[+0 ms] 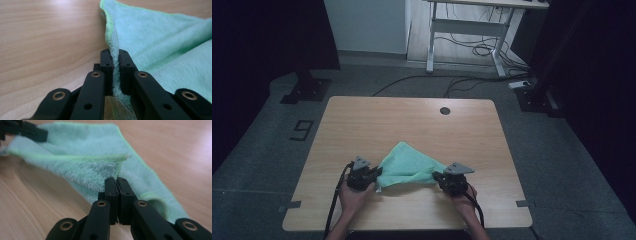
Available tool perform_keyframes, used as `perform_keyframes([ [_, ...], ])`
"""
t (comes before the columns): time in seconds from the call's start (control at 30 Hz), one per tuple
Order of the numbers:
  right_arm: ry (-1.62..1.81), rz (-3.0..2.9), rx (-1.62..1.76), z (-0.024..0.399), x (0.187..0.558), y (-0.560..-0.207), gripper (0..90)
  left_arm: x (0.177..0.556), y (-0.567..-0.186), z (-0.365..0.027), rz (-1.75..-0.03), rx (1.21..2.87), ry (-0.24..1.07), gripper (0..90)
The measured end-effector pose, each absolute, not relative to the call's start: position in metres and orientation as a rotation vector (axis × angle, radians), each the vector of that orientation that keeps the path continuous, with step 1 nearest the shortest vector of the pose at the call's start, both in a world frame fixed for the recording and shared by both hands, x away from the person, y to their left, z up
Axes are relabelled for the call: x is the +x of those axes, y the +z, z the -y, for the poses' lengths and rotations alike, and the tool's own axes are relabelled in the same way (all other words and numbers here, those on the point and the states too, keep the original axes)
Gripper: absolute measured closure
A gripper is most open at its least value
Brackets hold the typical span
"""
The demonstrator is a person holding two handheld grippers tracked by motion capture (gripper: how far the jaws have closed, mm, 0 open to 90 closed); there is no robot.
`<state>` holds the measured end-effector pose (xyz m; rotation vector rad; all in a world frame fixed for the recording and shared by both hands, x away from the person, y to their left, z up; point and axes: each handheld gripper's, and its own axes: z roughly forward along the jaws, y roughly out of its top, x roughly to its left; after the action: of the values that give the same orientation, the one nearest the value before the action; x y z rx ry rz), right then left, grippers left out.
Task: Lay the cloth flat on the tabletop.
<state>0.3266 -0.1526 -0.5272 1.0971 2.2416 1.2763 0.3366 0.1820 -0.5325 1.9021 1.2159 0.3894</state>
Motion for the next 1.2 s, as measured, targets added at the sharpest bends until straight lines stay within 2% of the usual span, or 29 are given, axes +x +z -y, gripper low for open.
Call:
perform_keyframes([
  [0.3,1.366,-2.177,0.999,0.166,0.310,-0.501,87.5,0.328,-0.528,-0.178,-1.186,1.892,0.360,82.9],
  [0.7,1.358,-2.207,0.978,0.169,0.305,-0.506,86.9,0.316,-0.535,-0.178,-1.175,1.923,0.334,81.2],
  [0.87,1.356,-2.227,0.993,0.171,0.308,-0.511,86.4,0.314,-0.531,-0.180,-1.184,1.913,0.353,71.5],
  [1.03,1.345,-2.238,0.994,0.172,0.309,-0.514,85.2,0.315,-0.514,-0.183,-1.171,1.887,0.397,69.4],
  [1.2,1.347,-2.237,1.009,0.174,0.311,-0.516,86.2,0.316,-0.507,-0.185,-1.168,1.908,0.383,65.5],
])
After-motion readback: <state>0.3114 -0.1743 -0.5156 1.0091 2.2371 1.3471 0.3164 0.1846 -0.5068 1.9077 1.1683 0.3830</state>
